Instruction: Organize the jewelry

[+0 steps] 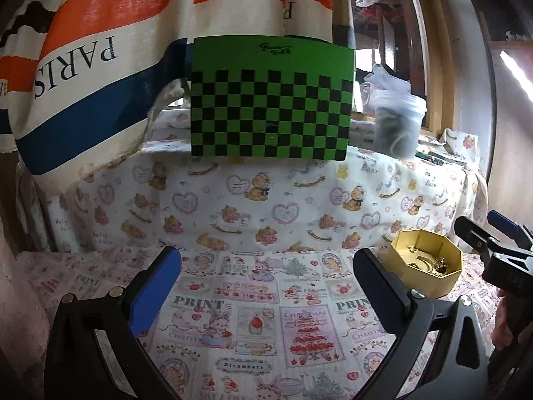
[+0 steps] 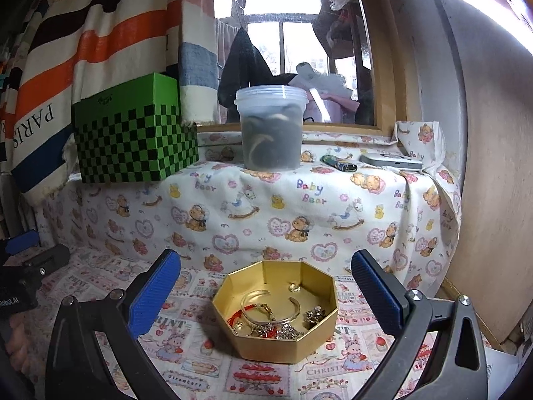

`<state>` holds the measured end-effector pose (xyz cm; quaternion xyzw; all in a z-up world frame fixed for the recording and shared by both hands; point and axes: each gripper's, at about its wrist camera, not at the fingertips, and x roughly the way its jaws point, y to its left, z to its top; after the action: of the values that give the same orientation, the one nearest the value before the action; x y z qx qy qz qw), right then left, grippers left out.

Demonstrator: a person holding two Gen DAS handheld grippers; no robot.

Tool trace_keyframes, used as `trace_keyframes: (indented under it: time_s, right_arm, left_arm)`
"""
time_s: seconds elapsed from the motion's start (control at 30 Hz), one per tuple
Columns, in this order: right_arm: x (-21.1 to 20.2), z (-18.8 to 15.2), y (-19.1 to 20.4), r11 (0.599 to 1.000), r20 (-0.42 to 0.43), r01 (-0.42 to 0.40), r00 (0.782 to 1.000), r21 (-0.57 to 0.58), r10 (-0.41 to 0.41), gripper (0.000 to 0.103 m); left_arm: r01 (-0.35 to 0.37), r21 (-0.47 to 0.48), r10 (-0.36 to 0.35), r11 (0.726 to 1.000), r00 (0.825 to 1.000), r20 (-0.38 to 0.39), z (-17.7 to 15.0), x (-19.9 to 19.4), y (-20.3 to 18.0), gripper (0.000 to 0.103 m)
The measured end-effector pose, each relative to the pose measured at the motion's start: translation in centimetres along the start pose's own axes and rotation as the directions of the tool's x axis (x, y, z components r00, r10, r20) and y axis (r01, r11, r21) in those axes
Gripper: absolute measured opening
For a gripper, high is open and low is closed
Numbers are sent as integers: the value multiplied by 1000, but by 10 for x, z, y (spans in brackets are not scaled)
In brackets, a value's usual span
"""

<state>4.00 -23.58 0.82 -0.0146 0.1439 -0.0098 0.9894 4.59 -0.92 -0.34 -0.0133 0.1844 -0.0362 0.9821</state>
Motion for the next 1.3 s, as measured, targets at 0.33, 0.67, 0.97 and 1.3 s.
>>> trace_keyframes:
  time_s: [0.33,0.67,0.97,1.3]
  right_arm:
    - [1,0,1,999,-4,34,999,-9,-34,103]
    - [2,0,1,999,-6,37,999,-9,-37,103]
    - [1,-1,0,999,-7,38,999,-9,-38,103]
    - [1,-1,0,999,-5,37,999,-10,-37,103]
  left_arm:
    - [-103,12,102,995,993,61,-1,-11,-4,102]
    - [-103,13,102,995,993,63,0,-10,-2,102]
    - [-104,16,103,994,992,71,0,-12,-4,102]
    - [-105,16,103,994,992,66,0,-12,-5,102]
